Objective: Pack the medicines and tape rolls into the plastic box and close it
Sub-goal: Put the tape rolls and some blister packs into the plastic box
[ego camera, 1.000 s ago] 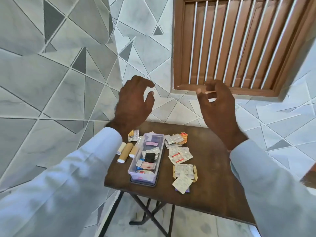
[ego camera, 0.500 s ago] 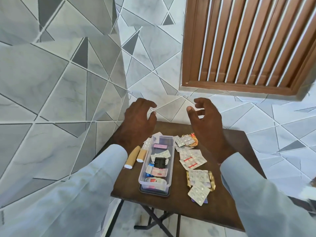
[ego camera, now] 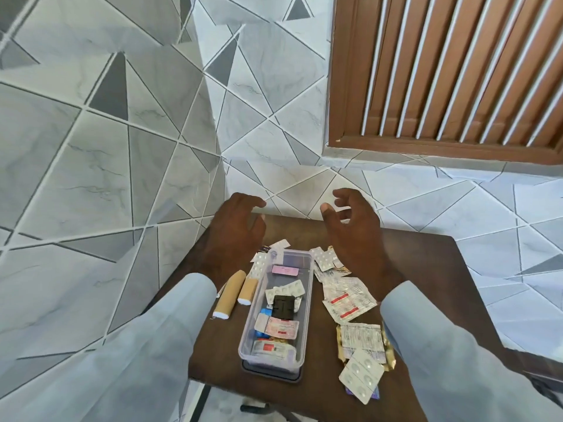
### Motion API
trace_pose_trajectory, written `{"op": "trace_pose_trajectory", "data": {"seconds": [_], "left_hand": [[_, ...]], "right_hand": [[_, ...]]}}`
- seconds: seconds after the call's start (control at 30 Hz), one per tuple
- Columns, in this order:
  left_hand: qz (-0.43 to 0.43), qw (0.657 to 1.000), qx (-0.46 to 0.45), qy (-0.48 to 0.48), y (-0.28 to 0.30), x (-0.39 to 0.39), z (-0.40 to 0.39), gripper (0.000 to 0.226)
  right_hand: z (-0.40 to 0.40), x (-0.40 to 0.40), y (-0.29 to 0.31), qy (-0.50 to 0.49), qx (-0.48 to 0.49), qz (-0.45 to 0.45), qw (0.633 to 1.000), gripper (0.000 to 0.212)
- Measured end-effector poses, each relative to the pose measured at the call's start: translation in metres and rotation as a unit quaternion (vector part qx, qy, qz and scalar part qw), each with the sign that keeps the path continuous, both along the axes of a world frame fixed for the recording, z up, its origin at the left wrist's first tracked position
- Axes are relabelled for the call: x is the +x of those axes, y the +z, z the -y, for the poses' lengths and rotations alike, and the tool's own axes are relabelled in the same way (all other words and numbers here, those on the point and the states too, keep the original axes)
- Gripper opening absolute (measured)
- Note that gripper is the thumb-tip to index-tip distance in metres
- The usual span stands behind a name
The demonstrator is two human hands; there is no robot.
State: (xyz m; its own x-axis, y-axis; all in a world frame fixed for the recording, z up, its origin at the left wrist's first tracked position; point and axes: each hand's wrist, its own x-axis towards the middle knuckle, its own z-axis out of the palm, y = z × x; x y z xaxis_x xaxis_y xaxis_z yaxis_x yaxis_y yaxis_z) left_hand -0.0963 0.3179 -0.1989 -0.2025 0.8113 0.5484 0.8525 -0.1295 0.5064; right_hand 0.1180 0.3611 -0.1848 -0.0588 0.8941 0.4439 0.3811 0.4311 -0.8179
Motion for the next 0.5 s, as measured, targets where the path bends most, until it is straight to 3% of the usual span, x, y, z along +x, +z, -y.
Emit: {"op": "trace_pose_trajectory", "data": {"seconds": [0.1, 0.23, 0.5], "left_hand": [[0.019, 1.0, -0.002, -0.007, -0.009, -0.009, -0.014, 0.027], [-0.048, 0.997, -0.043, -0.032, -0.024, -0.027, -0.029, 0.042], [0.014, 0.995, -0.087, -0.044, -0.034, -0.105, -0.046, 0.022]], "right_hand": [[-0.007, -0.012, -0.008, -0.003, -0.012, 0.002, 1.0, 0.033], [-0.013, -0.032, -0.018, -0.011, -0.028, 0.012, 0.999, 0.033], [-0.018, -0.106, -0.047, -0.03, -0.042, 0.058, 0.997, 0.037]]}}
